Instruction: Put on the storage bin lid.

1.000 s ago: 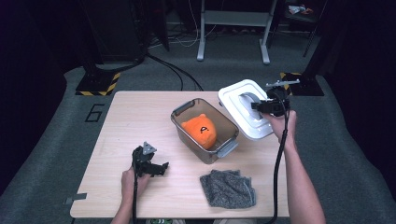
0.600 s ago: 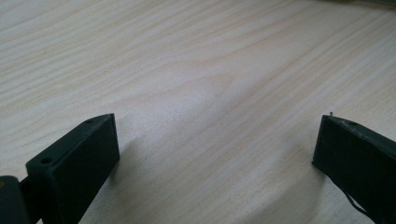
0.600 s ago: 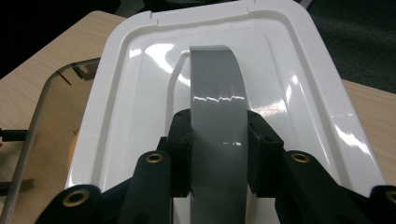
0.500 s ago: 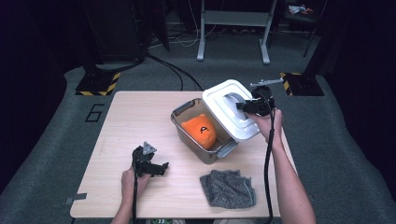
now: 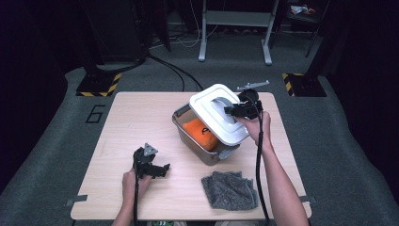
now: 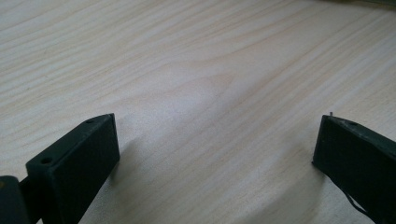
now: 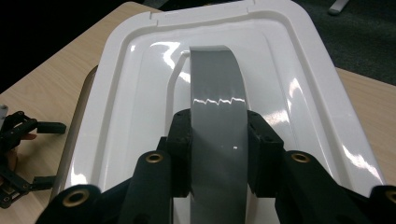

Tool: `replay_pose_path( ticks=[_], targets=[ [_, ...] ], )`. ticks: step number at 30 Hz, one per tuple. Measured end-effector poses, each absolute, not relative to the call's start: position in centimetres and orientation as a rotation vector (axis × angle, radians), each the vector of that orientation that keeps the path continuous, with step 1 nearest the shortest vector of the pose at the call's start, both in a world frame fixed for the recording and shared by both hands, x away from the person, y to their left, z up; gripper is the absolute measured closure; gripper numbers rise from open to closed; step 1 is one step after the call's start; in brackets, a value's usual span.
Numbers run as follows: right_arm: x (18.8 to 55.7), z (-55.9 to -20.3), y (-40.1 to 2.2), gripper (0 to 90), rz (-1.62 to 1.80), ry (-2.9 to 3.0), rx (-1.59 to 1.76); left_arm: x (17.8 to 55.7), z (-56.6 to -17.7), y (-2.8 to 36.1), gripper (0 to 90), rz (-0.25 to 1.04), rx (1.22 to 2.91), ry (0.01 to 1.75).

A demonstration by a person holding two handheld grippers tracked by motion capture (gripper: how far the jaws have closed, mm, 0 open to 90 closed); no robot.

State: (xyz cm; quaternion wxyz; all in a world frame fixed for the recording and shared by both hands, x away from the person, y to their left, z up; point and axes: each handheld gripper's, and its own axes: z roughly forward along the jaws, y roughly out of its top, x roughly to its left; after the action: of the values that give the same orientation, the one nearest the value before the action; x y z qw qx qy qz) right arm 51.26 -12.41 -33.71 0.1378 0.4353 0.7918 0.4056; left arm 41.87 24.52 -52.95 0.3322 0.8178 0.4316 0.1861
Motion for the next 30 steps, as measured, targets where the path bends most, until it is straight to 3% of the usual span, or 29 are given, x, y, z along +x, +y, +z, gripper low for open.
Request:
replay_pose_path(
  ticks=[30],
  targets=[
    [51.4, -37.8, -6.8, 66.5, 1.15, 2.427, 1.196, 41.9, -53.0, 24.5, 0.0, 0.494, 2.122, 1.133]
  ],
)
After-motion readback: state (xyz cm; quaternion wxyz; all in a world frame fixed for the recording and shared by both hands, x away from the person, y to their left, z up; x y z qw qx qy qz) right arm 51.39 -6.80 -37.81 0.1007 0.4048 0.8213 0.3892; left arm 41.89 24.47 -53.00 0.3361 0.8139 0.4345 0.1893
